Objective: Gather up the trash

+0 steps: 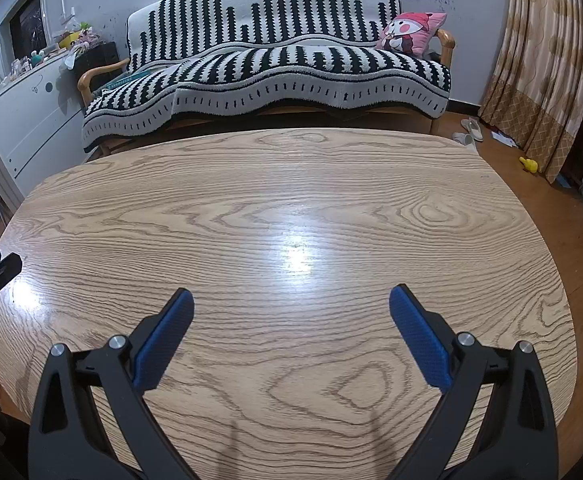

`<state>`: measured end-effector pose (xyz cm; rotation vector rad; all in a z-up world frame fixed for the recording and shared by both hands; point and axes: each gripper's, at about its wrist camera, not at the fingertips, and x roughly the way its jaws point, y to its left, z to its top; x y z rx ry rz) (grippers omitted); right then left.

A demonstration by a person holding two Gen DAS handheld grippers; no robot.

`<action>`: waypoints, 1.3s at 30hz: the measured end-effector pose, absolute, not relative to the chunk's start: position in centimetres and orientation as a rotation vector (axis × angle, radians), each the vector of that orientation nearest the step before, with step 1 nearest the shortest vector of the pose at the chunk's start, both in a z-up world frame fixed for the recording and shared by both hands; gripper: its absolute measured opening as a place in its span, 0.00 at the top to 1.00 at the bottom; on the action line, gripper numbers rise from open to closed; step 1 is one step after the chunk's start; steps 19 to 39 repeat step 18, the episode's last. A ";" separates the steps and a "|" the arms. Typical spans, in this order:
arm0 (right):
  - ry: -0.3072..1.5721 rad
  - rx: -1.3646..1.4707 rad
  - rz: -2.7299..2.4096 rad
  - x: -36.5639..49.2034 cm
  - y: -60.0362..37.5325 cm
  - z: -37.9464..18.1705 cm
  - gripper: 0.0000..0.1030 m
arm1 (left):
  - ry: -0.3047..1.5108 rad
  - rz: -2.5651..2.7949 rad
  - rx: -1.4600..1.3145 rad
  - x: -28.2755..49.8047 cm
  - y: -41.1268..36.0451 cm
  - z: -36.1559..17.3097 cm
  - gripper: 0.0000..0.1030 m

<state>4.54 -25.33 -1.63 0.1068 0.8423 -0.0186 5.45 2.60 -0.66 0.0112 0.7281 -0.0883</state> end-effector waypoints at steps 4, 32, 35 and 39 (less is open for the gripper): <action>0.842 0.106 -0.018 4.6 -25.5 -1.6 0.08 | 0.717 -0.088 0.029 5.2 2.4 -0.6 0.06; 0.843 0.105 -0.021 4.6 -25.6 -1.6 0.08 | 0.748 -0.094 0.016 5.7 2.9 -0.6 0.06; 0.843 0.105 -0.021 4.6 -25.6 -1.6 0.08 | 0.748 -0.094 0.016 5.7 2.9 -0.6 0.06; 0.843 0.105 -0.021 4.6 -25.6 -1.6 0.08 | 0.748 -0.094 0.016 5.7 2.9 -0.6 0.06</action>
